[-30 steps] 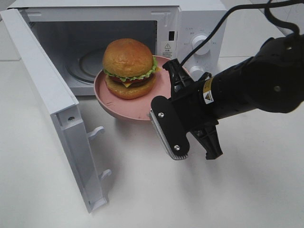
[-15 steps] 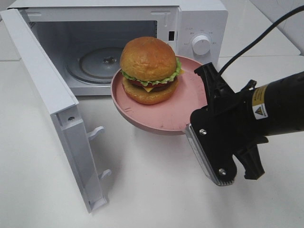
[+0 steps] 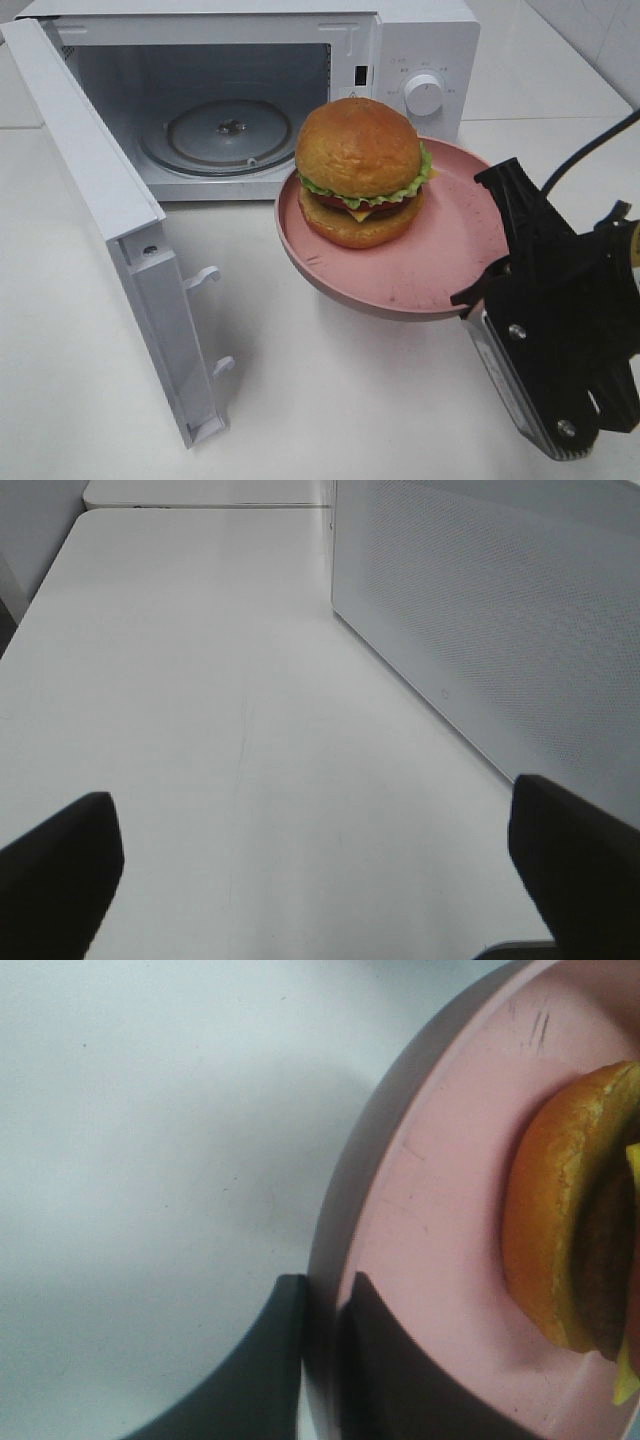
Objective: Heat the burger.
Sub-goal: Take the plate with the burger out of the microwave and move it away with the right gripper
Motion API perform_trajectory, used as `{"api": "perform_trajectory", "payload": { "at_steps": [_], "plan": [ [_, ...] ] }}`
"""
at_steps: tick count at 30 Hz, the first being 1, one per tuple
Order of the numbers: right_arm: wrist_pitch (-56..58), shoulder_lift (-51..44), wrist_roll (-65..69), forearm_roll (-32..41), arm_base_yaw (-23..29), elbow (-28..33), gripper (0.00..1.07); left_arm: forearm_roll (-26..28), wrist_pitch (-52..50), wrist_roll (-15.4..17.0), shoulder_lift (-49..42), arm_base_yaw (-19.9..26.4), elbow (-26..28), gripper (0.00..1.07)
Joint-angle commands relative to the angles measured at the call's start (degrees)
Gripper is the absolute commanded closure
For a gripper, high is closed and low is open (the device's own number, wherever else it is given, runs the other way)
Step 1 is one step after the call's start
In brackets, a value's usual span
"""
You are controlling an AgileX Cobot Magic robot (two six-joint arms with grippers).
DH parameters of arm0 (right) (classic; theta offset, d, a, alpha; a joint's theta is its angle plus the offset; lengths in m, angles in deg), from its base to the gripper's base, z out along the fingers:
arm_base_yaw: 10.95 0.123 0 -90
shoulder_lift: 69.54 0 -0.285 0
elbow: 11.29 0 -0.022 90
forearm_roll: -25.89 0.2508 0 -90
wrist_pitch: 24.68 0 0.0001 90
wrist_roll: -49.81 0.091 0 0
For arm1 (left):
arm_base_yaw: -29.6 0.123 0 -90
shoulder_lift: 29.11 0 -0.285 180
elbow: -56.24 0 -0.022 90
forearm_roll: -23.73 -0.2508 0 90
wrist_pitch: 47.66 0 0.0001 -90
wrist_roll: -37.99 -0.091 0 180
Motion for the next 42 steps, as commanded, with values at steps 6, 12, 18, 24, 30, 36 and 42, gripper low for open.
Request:
{"api": "perform_trajectory", "payload": {
  "at_steps": [6, 12, 18, 24, 30, 36, 42],
  "plan": [
    [2.3, -8.8, 1.4, -0.2, -0.2, 3.1, 1.07, -0.2, -0.6, 0.3, -1.1, 0.2, -0.1, 0.06],
    [6.6, -13.9, 1.9, -0.4, -0.2, 4.1, 1.07, -0.2, -0.6, 0.3, -1.1, 0.2, -0.1, 0.06],
    [10.9, -18.7, 2.2, -0.3, -0.2, 5.3, 1.07, -0.2, -0.6, 0.3, -1.1, 0.2, -0.1, 0.06],
    [15.0, -22.6, 4.0, -0.6, -0.2, 5.3, 1.07, -0.2, -0.6, 0.3, -1.1, 0.2, -0.1, 0.06],
    [18.2, -23.7, 11.3, -5.0, -0.2, 5.3, 1.07, -0.2, -0.6, 0.3, -1.1, 0.2, -0.1, 0.06],
    [18.3, -23.7, 19.2, -10.3, -0.2, 5.3, 1.07, -0.2, -0.6, 0.3, -1.1, 0.2, -0.1, 0.06],
    [20.4, -23.7, 30.2, -18.2, -0.2, 5.3, 1.07, -0.2, -0.6, 0.3, -1.1, 0.2, -0.1, 0.06]
  ]
}}
